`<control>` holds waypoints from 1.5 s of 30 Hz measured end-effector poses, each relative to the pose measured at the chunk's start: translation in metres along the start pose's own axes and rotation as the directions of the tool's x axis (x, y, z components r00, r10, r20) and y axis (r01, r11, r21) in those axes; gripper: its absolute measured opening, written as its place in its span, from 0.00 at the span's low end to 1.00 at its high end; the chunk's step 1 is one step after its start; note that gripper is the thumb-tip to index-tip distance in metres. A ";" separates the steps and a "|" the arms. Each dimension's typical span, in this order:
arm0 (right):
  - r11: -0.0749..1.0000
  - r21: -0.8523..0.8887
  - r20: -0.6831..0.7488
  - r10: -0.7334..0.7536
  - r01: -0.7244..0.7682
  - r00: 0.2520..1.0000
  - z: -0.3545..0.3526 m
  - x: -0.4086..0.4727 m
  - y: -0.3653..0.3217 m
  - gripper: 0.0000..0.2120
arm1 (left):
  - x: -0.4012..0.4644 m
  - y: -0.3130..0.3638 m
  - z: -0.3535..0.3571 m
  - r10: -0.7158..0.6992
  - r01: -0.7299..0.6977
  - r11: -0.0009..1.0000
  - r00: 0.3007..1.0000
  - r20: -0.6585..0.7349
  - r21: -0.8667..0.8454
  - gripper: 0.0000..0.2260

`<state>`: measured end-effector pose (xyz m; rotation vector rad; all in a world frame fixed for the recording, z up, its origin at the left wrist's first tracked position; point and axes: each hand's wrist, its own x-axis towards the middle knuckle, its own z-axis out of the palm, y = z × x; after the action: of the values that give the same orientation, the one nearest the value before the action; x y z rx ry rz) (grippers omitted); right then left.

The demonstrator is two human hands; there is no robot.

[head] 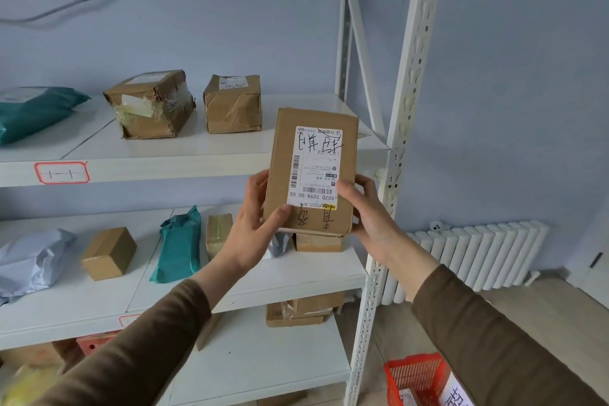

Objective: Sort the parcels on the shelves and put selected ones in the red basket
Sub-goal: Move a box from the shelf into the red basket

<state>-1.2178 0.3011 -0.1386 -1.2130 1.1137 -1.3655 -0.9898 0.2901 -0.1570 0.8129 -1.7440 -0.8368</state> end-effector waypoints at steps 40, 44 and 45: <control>0.955 0.113 -0.078 0.284 -0.275 0.956 -0.102 -0.101 0.120 0.28 | -0.053 -0.051 0.147 -0.546 0.662 0.539 0.745 0.383 -0.521 0.16; 0.941 0.140 -0.141 0.328 -0.309 0.934 -0.145 -0.114 0.132 0.31 | -0.054 -0.055 0.192 -0.547 0.688 0.554 0.725 0.418 -0.469 0.20; 0.938 0.147 -0.150 0.335 -0.314 0.930 -0.159 -0.118 0.135 0.32 | -0.054 -0.055 0.207 -0.543 0.690 0.565 0.724 0.427 -0.452 0.21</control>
<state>-1.3593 0.4068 -0.3002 -0.7900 1.2709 -1.2760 -1.1634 0.3396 -0.2837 0.9237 -1.2217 -1.9333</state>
